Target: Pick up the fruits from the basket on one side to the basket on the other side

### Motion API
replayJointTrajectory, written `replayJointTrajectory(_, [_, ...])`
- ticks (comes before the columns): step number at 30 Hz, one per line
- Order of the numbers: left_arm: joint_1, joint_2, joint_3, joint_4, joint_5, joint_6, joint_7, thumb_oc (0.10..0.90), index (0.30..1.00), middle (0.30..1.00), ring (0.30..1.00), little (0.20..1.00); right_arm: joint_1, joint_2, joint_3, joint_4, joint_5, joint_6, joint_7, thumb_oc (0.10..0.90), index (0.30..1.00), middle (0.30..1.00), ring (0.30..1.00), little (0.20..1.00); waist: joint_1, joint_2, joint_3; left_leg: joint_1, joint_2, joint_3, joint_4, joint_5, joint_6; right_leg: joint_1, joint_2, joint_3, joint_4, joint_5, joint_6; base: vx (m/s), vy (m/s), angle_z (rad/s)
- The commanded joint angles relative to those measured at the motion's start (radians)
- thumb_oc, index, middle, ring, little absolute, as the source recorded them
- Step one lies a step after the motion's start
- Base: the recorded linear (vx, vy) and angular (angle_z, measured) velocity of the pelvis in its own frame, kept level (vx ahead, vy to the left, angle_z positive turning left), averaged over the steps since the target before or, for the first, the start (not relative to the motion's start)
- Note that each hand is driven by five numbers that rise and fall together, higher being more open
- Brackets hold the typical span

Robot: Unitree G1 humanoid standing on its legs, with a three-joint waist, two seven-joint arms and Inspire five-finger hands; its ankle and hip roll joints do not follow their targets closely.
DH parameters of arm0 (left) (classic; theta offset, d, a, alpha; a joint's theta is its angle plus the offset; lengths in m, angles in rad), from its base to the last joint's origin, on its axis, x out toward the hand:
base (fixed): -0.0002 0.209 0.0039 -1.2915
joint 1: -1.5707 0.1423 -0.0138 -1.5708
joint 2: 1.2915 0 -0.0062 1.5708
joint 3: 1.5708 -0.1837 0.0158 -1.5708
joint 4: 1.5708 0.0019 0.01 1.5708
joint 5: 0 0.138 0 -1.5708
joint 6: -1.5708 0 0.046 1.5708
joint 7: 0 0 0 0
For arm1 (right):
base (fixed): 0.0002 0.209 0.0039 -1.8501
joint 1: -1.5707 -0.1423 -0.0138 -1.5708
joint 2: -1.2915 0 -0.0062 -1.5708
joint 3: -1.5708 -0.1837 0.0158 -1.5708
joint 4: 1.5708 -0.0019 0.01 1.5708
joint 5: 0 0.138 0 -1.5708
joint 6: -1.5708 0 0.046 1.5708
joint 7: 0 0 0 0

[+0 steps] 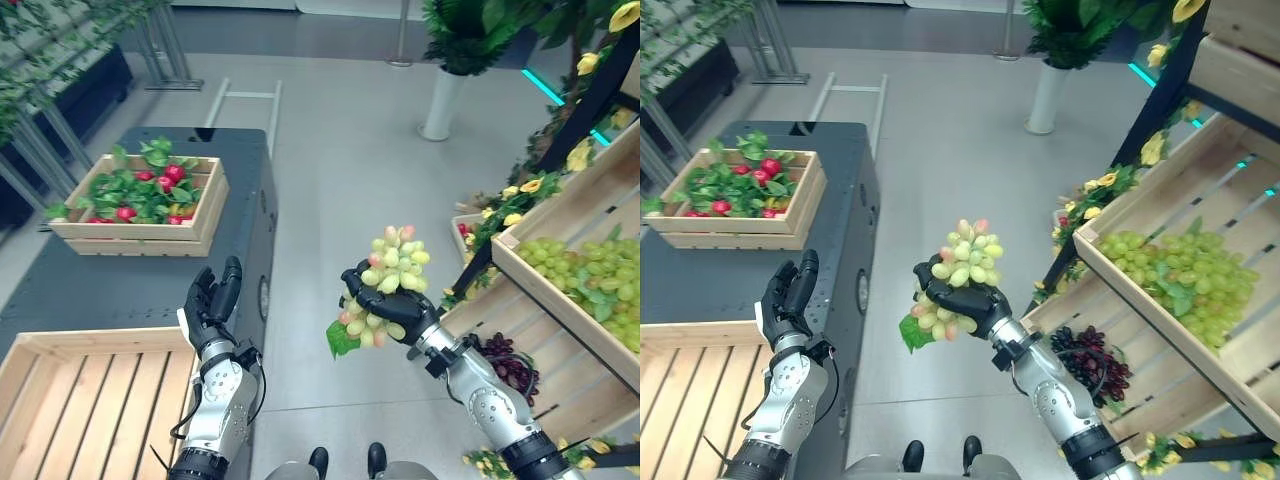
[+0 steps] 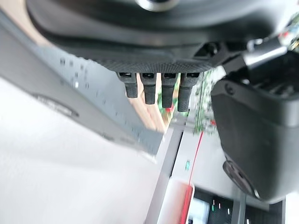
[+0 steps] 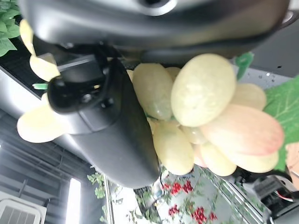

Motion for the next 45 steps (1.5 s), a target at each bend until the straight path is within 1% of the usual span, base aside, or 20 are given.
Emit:
replayJointTrajectory(1, [-0.101, 0.021, -0.019, -0.026, 0.082, -0.067, 0.045, 0.800, 0.900, 0.900, 0.900, 0.900, -0.096, 0.026, -0.032, -0.092, 0.047, -0.079, 0.036, 0.400, 0.300, 0.300, 0.300, 0.300, -0.009, 0.041, -0.058, 0.070, -0.002, 0.032, 0.010, -0.175, -0.021, 0.058, 0.019, -0.028, -0.017, -0.033, 0.008, -0.06, 0.112, -0.15])
replayJointTrajectory(5, [-0.105, 0.015, -0.033, 0.002, 0.078, -0.056, 0.046, 0.800, 0.900, 0.900, 0.900, 0.900, -0.073, 0.020, -0.027, -0.108, 0.049, -0.076, 0.012, 0.400, 0.300, 0.300, 0.300, 0.300, -0.027, 0.038, -0.068, 0.084, -0.002, 0.069, -0.005, -0.182, -0.012, 0.043, 0.016, 0.001, -0.048, 0.006, 0.026, -0.05, 0.107, -0.12])
replayJointTrajectory(8, [-0.101, 0.009, -0.051, 0.031, 0.091, -0.055, 0.047, 0.800, 0.900, 0.900, 0.900, 0.900, -0.029, 0.019, -0.037, -0.116, 0.052, -0.082, 0.021, 0.400, 0.300, 0.300, 0.300, 0.300, -0.048, 0.032, -0.060, 0.093, 0.001, 0.124, -0.013, -0.191, -0.010, 0.009, 0.008, 0.005, -0.101, 0.079, 0.055, -0.08, 0.081, -0.12])
replayJointTrajectory(11, [-0.080, 0.021, -0.042, 0.032, 0.119, -0.050, 0.092, 0.800, 0.900, 0.900, 0.900, 0.900, -0.020, 0.019, -0.039, -0.125, 0.070, -0.049, 0.064, 0.400, 0.300, 0.300, 0.300, 0.300, -0.033, 0.034, -0.040, 0.118, 0.009, 0.219, -0.042, -0.189, -0.017, -0.021, -0.029, -0.172, -0.076, 0.136, 0.085, -0.13, 0.036, -0.40])
replayJointTrajectory(12, [-0.068, 0.034, -0.025, 0.023, 0.117, -0.049, 0.107, 0.800, 0.900, 0.900, 0.900, 0.900, -0.032, 0.026, -0.032, -0.120, 0.067, -0.033, 0.088, 0.400, 0.300, 0.300, 0.300, 0.300, -0.013, 0.040, -0.033, 0.124, 0.016, 0.264, -0.047, -0.187, -0.018, -0.036, -0.062, -0.264, -0.006, 0.156, 0.091, -0.18, 0.056, -1.09])
replayJointTrajectory(13, [-0.061, 0.046, -0.010, 0.013, 0.113, -0.045, 0.112, 0.800, 0.900, 0.900, 0.900, 0.900, -0.043, 0.032, -0.024, -0.116, 0.062, -0.025, 0.102, 0.400, 0.300, 0.300, 0.300, 0.300, -0.001, 0.050, -0.027, 0.127, 0.024, 0.284, -0.047, -0.185, -0.015, -0.040, -0.083, -0.298, 0.074, 0.142, 0.086, -0.22, 0.057, -1.53])
replayJointTrajectory(14, [-0.061, 0.064, 0.014, -0.002, 0.099, -0.031, 0.120, 0.800, 0.900, 0.900, 0.900, 0.900, -0.053, 0.043, -0.010, -0.110, 0.041, -0.013, 0.122, 0.400, 0.300, 0.300, 0.300, 0.300, 0.008, 0.065, -0.025, 0.114, 0.038, 0.291, -0.038, -0.174, -0.009, -0.038, -0.096, -0.292, 0.197, 0.086, 0.063, -0.16, 0.026, -1.30])
replayJointTrajectory(18, [-0.066, 0.072, 0.039, 0.013, 0.070, -0.027, 0.136, 0.800, 0.900, 0.900, 0.900, 0.900, -0.049, 0.041, 0.022, -0.119, -0.013, 0.002, 0.160, 0.400, 0.300, 0.300, 0.300, 0.300, 0.018, 0.067, -0.032, 0.086, 0.046, 0.279, 0.009, -0.184, -0.003, 0.011, -0.110, -0.277, 0.353, -0.020, 0.032, -0.04, -0.060, -0.78])
replayJointTrajectory(20, [-0.067, 0.069, 0.051, 0.047, 0.062, -0.056, 0.152, 0.800, 0.900, 0.900, 0.900, 0.900, -0.045, 0.011, 0.056, -0.127, -0.069, -0.017, 0.190, 0.400, 0.300, 0.300, 0.300, 0.300, 0.030, 0.044, -0.043, 0.057, 0.056, 0.292, 0.060, -0.195, -0.014, 0.095, -0.106, -0.283, 0.262, -0.064, 0.018, -0.04, -0.272, -0.40])
replayJointTrajectory(21, [-0.075, 0.060, 0.049, 0.065, 0.057, -0.065, 0.148, 0.800, 0.900, 0.900, 0.900, 0.900, -0.047, -0.006, 0.064, -0.127, -0.064, -0.027, 0.195, 0.400, 0.300, 0.300, 0.300, 0.300, 0.030, 0.030, -0.048, 0.046, 0.065, 0.290, 0.077, -0.197, -0.030, 0.150, -0.083, -0.267, 0.109, -0.095, 0.014, -0.08, -0.328, -0.38])
replayJointTrajectory(23, [-0.083, 0.046, 0.046, 0.091, 0.052, -0.076, 0.154, 0.800, 0.900, 0.900, 0.900, 0.900, -0.044, -0.021, 0.060, -0.127, -0.054, -0.015, 0.220, 0.400, 0.300, 0.300, 0.300, 0.300, 0.033, 0.018, -0.060, 0.041, 0.078, 0.314, 0.071, -0.196, -0.049, 0.185, -0.076, -0.284, -0.005, -0.083, 0.029, -0.04, -0.257, -0.43])
replayJointTrajectory(25, [-0.088, 0.023, 0.050, 0.118, -0.009, -0.045, 0.168, 0.800, 0.900, 0.900, 0.900, 0.900, -0.059, -0.030, 0.058, -0.131, -0.053, 0.013, 0.188, 0.400, 0.300, 0.300, 0.300, 0.300, 0.029, 0.016, -0.065, 0.055, 0.095, 0.340, 0.047, -0.179, -0.067, 0.184, -0.071, -0.287, -0.044, -0.050, 0.041, -0.07, -0.214, -0.53])
replayJointTrajectory(26, [-0.087, 0.005, 0.057, 0.138, -0.032, -0.063, 0.139, 0.800, 0.900, 0.900, 0.900, 0.900, -0.077, -0.044, 0.048, -0.156, -0.044, 0.044, 0.198, 0.400, 0.300, 0.300, 0.300, 0.300, 0.010, 0.014, -0.070, 0.060, 0.108, 0.362, 0.003, -0.139, -0.080, 0.171, -0.043, -0.261, -0.092, -0.040, 0.026, -0.09, -0.152, -0.42])
replayJointTrajectory(31, [-0.051, -0.013, 0.031, 0.129, 0.004, -0.047, 0.146, 0.800, 0.900, 0.900, 0.900, 0.900, -0.040, -0.069, -0.006, -0.188, -0.015, 0.083, 0.256, 0.400, 0.300, 0.300, 0.300, 0.300, -0.014, 0.005, -0.088, 0.083, 0.118, 0.372, -0.032, -0.130, -0.093, 0.169, -0.009, -0.237, -0.128, -0.037, -0.002, -0.01, -0.186, -0.27])
replayJointTrajectory(35, [-0.017, -0.018, 0.041, 0.112, 0.017, -0.055, 0.120, 0.800, 0.900, 0.900, 0.900, 0.900, -0.024, -0.070, -0.022, -0.198, -0.042, 0.096, 0.310, 0.400, 0.300, 0.300, 0.300, 0.300, -0.018, -0.010, -0.085, 0.049, 0.119, 0.376, 0.080, -0.157, -0.105, 0.173, 0.003, -0.220, -0.128, -0.035, -0.025, 0.01, -0.144, -0.03])
replayJointTrajectory(37, [-0.014, -0.017, 0.034, 0.100, 0.004, -0.058, 0.109, 0.800, 0.900, 0.900, 0.900, 0.900, -0.026, -0.101, -0.028, -0.230, -0.102, 0.071, 0.342, 0.400, 0.300, 0.300, 0.300, 0.300, -0.017, -0.025, -0.069, -0.021, 0.120, 0.334, 0.226, -0.168, -0.117, 0.170, 0.004, -0.183, -0.128, -0.025, -0.036, -0.03, -0.085, -0.06])
replayJointTrajectory(38, [-0.014, -0.015, 0.032, 0.099, 0.000, -0.060, 0.112, 0.800, 0.900, 0.900, 0.900, 0.900, -0.036, -0.113, -0.030, -0.238, -0.105, 0.070, 0.344, 0.400, 0.300, 0.300, 0.300, 0.300, -0.016, -0.025, -0.067, -0.030, 0.114, 0.305, 0.232, -0.169, -0.116, 0.167, 0.004, -0.167, -0.128, -0.021, -0.038, -0.03, 0.042, -0.17])
replayJointTrajectory(39, [-0.017, -0.009, 0.033, 0.092, -0.011, -0.047, 0.110, 0.800, 0.900, 0.900, 0.900, 0.900, -0.070, -0.140, -0.031, -0.243, -0.099, 0.056, 0.340, 0.400, 0.300, 0.300, 0.300, 0.300, -0.013, -0.020, -0.059, -0.014, 0.096, 0.255, 0.196, -0.186, -0.105, 0.166, 0.004, -0.137, -0.128, -0.017, -0.033, -0.01, 0.105, -0.26])
replayJointTrajectory(41, [-0.028, 0.001, 0.030, 0.103, -0.008, -0.027, 0.106, 0.800, 0.900, 0.900, 0.900, 0.900, -0.114, -0.155, -0.037, -0.255, -0.066, 0.052, 0.329, 0.400, 0.300, 0.300, 0.300, 0.300, -0.026, -0.001, -0.065, 0.051, 0.098, 0.262, 0.048, -0.161, -0.094, 0.160, 0.008, -0.136, -0.128, -0.020, -0.025, 0.01, 0.149, -0.32])
replayJointTrajectory(45, [-0.082, 0.012, 0.021, 0.156, 0.036, -0.044, 0.116, 0.800, 0.900, 0.900, 0.900, 0.900, -0.148, -0.178, -0.110, -0.341, 0.046, 0.037, 0.274, 0.400, 0.300, 0.300, 0.300, 0.300, -0.041, 0.008, -0.081, 0.085, 0.096, 0.246, -0.033, -0.134, -0.094, 0.151, 0.005, -0.154, -0.117, -0.021, -0.007, 0.02, 0.085, -0.17])
